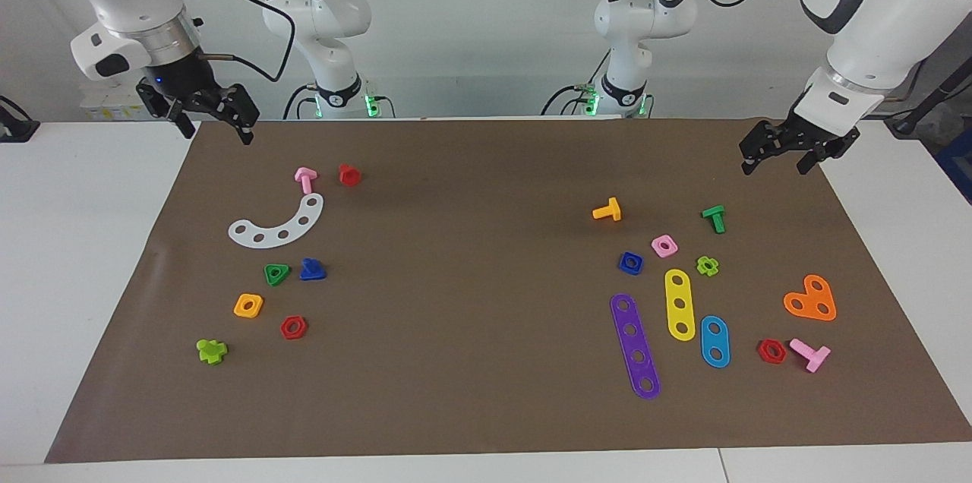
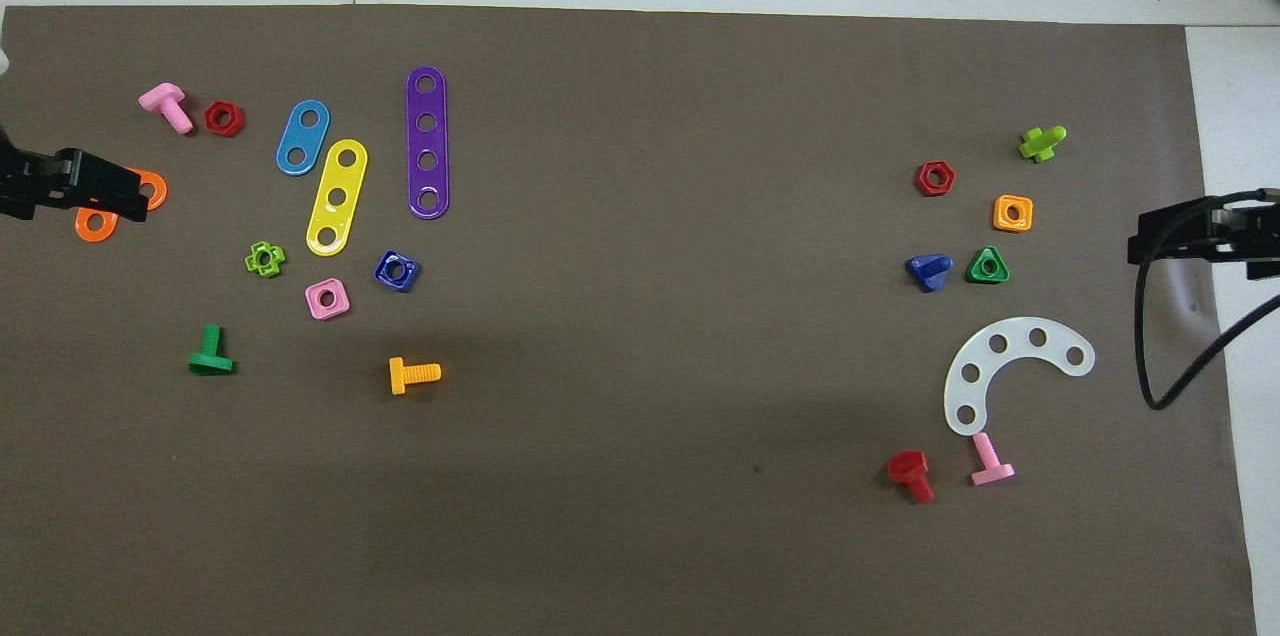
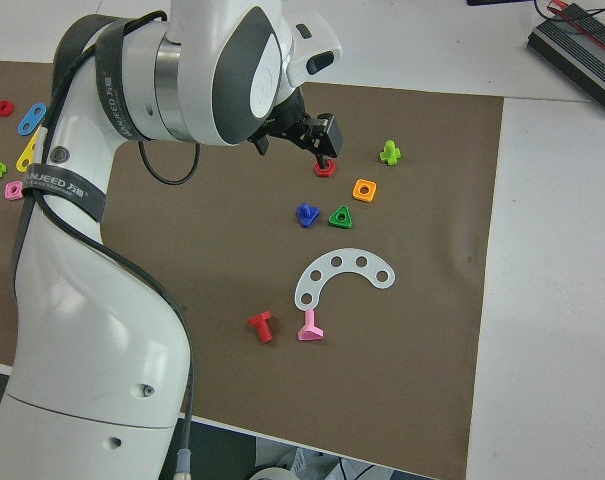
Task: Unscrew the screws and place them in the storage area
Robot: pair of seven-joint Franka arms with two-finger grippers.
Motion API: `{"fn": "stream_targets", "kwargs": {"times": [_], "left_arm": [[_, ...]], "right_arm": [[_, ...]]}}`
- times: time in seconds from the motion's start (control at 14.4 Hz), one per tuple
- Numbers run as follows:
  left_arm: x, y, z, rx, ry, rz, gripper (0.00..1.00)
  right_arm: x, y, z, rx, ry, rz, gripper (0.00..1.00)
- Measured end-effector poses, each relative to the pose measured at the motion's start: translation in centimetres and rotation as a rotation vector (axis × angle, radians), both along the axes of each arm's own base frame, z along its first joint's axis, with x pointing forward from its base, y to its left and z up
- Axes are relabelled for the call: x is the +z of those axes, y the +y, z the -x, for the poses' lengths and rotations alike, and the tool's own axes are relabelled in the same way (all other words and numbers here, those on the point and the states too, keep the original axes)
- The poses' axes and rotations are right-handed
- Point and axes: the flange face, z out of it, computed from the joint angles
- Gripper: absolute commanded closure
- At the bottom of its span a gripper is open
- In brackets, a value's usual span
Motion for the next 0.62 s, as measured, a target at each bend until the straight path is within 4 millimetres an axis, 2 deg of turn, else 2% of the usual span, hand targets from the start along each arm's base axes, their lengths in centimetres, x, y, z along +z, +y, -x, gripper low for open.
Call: {"fn": "stream_targets", "kwargs": {"times": [0.62], "left_arm": [[0.02,0.01,-0.01,0.000,-0.001,0.000,0.00]], "right_arm": [[0.21,0.07,-0.26,0.000,-0.024,-0.006,0.00]]}}
